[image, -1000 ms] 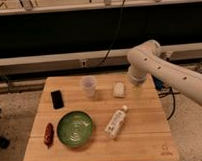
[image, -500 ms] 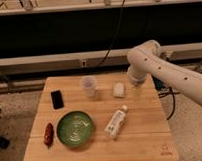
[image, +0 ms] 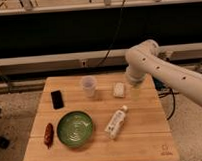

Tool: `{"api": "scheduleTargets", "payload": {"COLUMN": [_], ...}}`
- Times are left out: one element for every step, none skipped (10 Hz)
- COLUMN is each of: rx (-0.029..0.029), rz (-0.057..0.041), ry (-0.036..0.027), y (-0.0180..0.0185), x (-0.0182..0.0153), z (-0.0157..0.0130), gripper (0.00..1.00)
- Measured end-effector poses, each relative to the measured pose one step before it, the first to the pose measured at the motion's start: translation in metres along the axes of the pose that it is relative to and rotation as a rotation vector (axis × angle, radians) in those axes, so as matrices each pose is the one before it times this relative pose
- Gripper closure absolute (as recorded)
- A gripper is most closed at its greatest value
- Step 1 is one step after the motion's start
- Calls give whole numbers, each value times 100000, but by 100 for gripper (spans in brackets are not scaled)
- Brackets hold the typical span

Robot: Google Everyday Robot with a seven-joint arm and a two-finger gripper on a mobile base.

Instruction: Move the arm in a circular motion

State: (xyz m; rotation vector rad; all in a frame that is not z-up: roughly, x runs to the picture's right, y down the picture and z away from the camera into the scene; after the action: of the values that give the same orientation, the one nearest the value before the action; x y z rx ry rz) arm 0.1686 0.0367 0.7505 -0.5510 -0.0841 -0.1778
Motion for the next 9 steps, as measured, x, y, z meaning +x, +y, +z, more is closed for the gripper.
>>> {"api": "scheduleTargets", "payload": {"rx": [-167,100,150,-281,-140,-122,-372,134,-33], "rz": [-192,-917,-646,-686,-108,-761,-596,-857,-719], "ry": [48,-267,-214,-152,77,44,139,-7,-277], "y": [74,-180,-319,-298,-16,-43,-142,-370,-163], "x": [32,-272,-156,-134,26,15,-24,-256,-538], "z": [11,-96,-33,7,29,-8,-26,5,10], "gripper": [20,20,20,20,20,20,20,20,20]}}
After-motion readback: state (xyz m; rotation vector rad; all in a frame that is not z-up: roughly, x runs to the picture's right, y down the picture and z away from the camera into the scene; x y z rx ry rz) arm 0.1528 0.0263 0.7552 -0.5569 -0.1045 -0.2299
